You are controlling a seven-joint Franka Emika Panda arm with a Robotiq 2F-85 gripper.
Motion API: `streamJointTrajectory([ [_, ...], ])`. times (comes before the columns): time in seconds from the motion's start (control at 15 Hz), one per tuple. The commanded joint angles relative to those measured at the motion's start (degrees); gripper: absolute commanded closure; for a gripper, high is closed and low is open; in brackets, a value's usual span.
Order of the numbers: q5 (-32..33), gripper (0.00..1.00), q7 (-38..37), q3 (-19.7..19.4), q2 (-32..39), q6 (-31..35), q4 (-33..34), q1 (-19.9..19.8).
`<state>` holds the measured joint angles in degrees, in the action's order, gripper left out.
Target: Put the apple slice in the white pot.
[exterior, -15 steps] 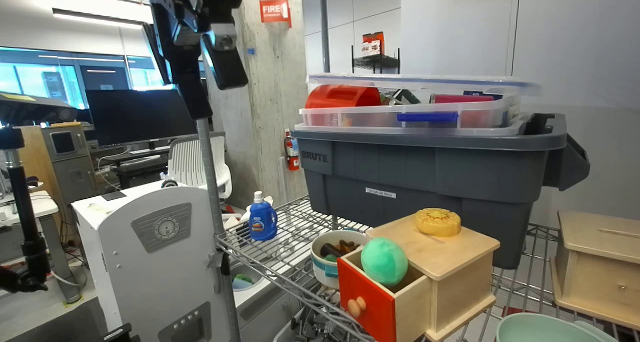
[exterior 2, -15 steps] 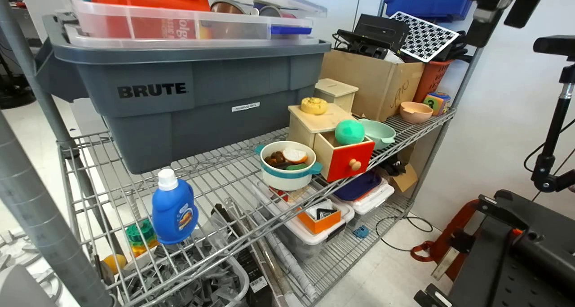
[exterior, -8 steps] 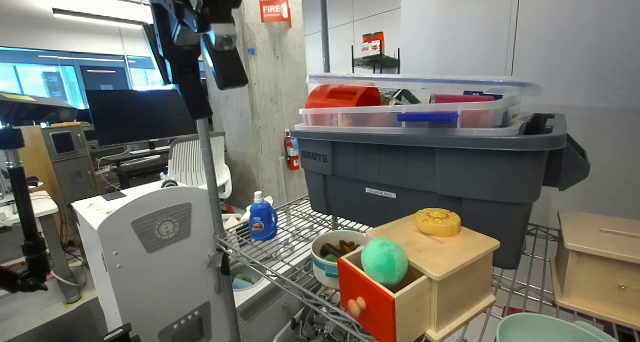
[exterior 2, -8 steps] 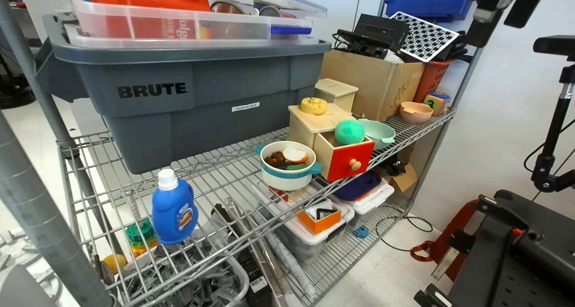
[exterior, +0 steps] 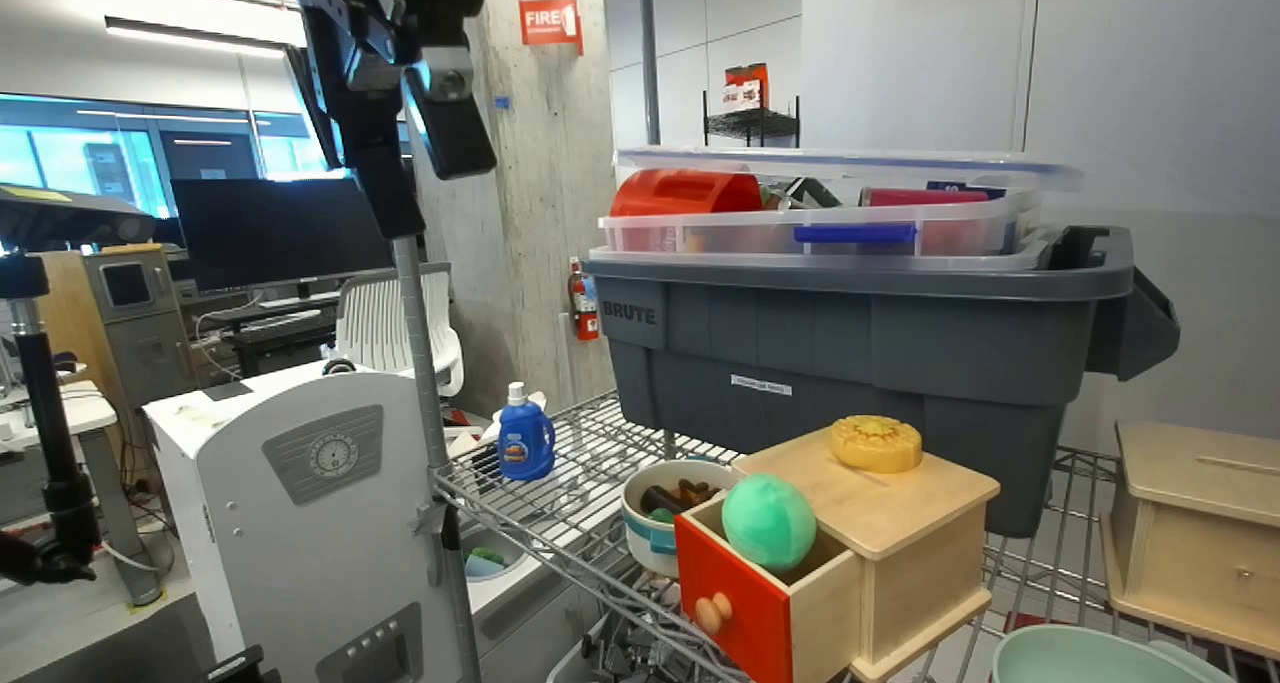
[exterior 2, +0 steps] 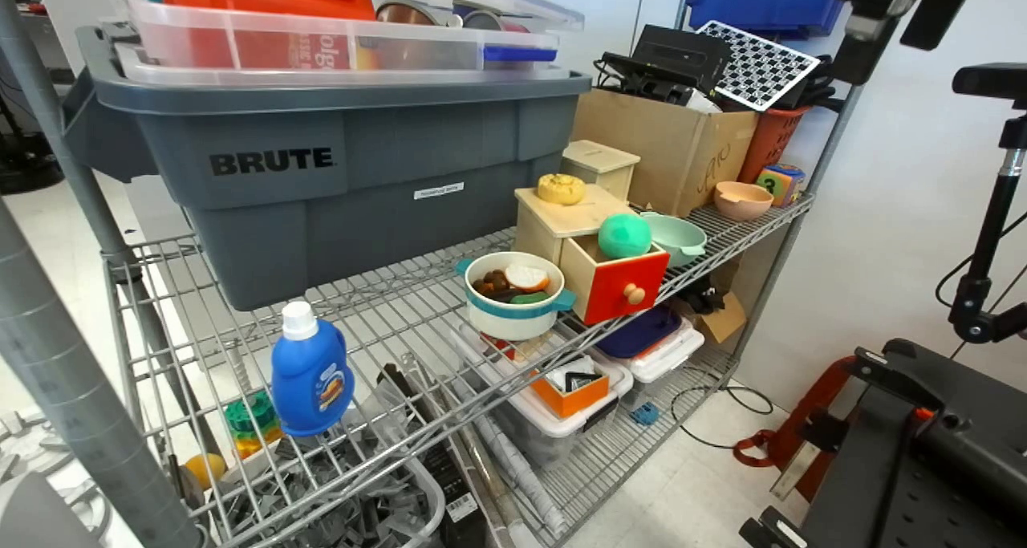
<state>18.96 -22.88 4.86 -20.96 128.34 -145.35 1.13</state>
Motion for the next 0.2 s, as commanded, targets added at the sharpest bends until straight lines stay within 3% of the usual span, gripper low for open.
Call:
streamJointTrajectory([
  [0.0, -0.59, 0.00, 0.46, 1.15, -0.06, -0.03, 0.07, -1.17],
  [0.13, -0.59, 0.00, 0.46, 1.15, -0.06, -0.03, 0.07, -1.17],
])
